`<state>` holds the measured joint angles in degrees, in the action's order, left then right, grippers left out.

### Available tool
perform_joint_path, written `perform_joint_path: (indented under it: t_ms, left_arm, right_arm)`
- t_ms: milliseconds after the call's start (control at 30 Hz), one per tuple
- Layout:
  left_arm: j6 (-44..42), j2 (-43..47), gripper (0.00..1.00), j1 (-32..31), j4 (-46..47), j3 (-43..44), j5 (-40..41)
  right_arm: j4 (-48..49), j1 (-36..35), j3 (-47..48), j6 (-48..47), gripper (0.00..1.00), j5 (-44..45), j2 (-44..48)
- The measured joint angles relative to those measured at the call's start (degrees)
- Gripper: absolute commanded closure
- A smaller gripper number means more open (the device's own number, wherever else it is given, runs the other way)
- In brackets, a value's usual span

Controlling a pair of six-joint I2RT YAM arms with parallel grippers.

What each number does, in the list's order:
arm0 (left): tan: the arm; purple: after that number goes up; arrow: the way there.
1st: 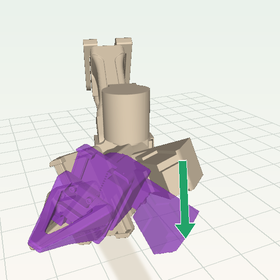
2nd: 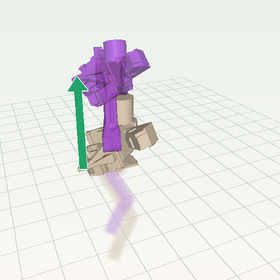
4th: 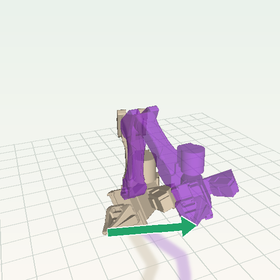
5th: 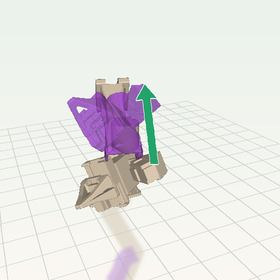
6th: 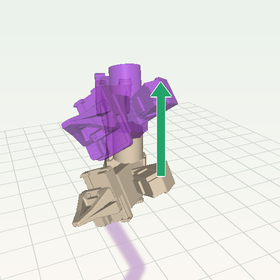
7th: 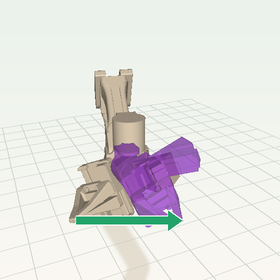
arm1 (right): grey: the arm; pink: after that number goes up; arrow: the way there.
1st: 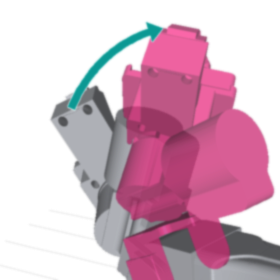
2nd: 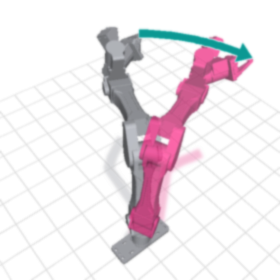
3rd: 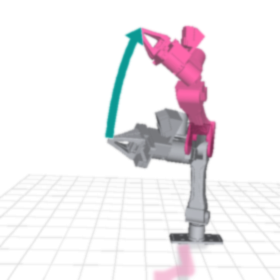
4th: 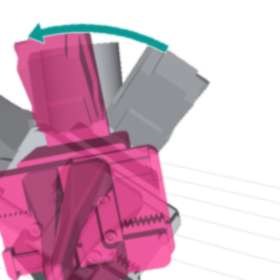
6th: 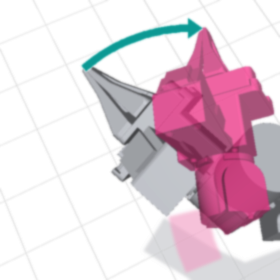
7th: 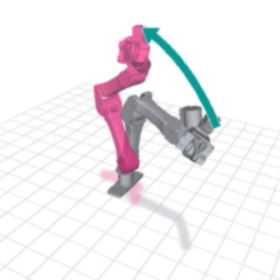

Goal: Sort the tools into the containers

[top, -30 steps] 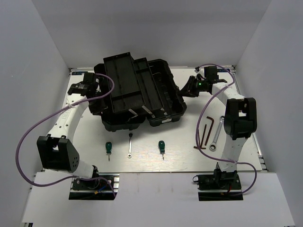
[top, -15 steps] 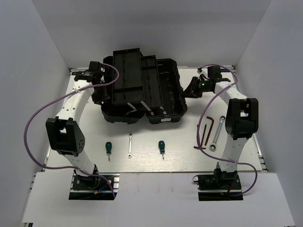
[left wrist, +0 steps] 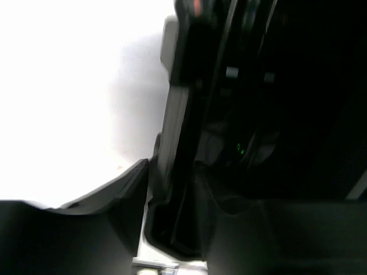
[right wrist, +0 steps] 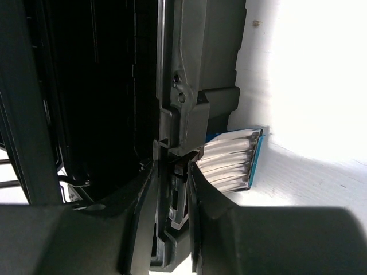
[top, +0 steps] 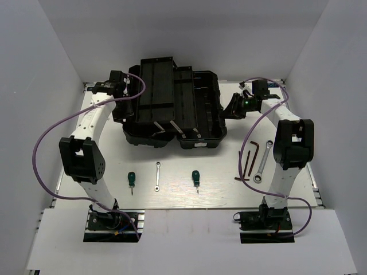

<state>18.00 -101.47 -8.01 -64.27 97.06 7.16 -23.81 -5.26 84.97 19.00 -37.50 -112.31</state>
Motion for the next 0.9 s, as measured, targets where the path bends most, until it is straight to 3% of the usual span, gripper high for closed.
perform_joint_path:
  t_ms: [33, 200, 400, 467, 567, 600, 700, 833, 900]
  left_arm:
    - [0.63, -0.24, 0.36, 0.02, 0.11, 0.33, 0.46]
    - [2.58, -1.53, 0.21, 0.81, 1.92, 1.9, 3.41]
    - [3.13, 1.01, 0.2, 0.9, 2.1, 5.73, 5.11]
    - [3.08, 3.1, 0.25, 0.61, 2.14, 6.34, 5.64]
    - [3.15, 7.37, 0.41, 0.26, 2.03, 6.38, 5.46]
    - [3.21, 10.6, 0.61, 0.15, 2.34, 5.4, 5.18]
    - [3.39, 19.65, 0.87, -0.04, 3.02, 0.74, 2.97]
    - [3.48, 31.43, 0.91, -0.04, 2.1, -9.01, -1.97]
    - [4.17, 35.85, 0.87, -0.11, 1.7, -15.45, -4.7]
  right_arm:
    - [-0.17, 0.0, 0.02, -0.09, 0.52, 0.0, 0.09]
    - [-6.19, -0.17, -0.42, -2.78, 0.25, 1.01, 0.2]
    - [-10.75, 1.2, -0.42, -5.84, 0.25, 1.79, 0.96]
    - [-12.44, 1.88, -0.42, -7.19, 0.25, 2.29, 2.4]
    - [-14.14, 2.84, -0.79, -10.8, 0.28, 2.91, 6.19]
    - [-14.51, 3.06, -1.31, -12.63, 0.31, 2.93, 8.04]
    - [-15.89, 3.56, -3.78, -18.14, 0.4, 2.49, 14.45]
    - [-19.45, 2.43, -7.58, -26.86, 0.54, -1.33, 22.97]
    - [-20.74, 0.52, -9.88, -31.04, 0.58, -3.23, 26.23]
